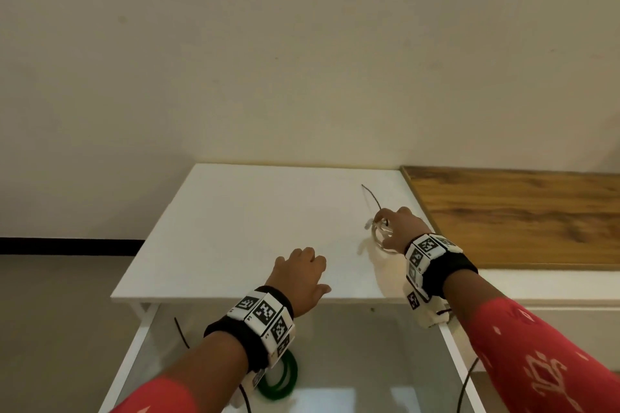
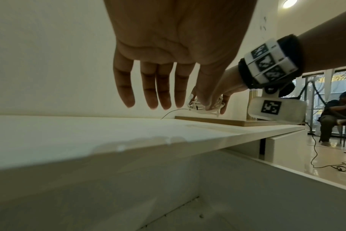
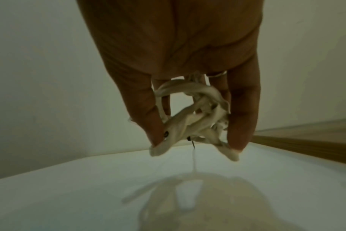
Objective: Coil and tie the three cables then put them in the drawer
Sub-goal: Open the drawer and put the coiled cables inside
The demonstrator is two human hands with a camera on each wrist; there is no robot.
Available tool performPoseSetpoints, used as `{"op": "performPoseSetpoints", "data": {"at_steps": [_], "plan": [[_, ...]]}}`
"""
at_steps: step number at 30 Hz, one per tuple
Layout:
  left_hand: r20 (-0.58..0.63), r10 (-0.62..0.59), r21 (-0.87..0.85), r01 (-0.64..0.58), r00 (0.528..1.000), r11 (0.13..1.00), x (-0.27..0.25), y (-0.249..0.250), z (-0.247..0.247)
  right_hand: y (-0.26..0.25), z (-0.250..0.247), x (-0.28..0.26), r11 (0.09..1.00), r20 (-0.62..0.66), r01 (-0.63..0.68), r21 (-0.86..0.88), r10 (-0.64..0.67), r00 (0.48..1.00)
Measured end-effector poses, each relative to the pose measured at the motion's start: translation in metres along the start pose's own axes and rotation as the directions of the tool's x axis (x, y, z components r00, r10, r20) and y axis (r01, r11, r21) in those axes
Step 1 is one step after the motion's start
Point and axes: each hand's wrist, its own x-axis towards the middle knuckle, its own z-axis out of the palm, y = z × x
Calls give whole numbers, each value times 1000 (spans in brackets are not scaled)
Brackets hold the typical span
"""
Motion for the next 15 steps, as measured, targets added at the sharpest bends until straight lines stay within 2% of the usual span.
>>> {"op": "performPoseSetpoints", "data": {"at_steps": [4, 8, 12, 15], "plan": [[16, 24, 16, -25, 1000, 1000, -22, -2, -9, -20, -3, -43, 991, 34, 131, -13, -131, 991], [71, 29, 15, -30, 997, 999, -46, -9, -13, -42, 1, -89, 963, 117, 270, -20, -266, 957], [159, -3, 49, -5, 987, 999, -64, -20, -11, -58, 13, -121, 925, 250, 376, -55, -352, 902], [297, -21, 28, 13, 955, 1000, -68, -28, -2, -66, 33, -130, 880, 370, 467, -87, -407, 835]]}}
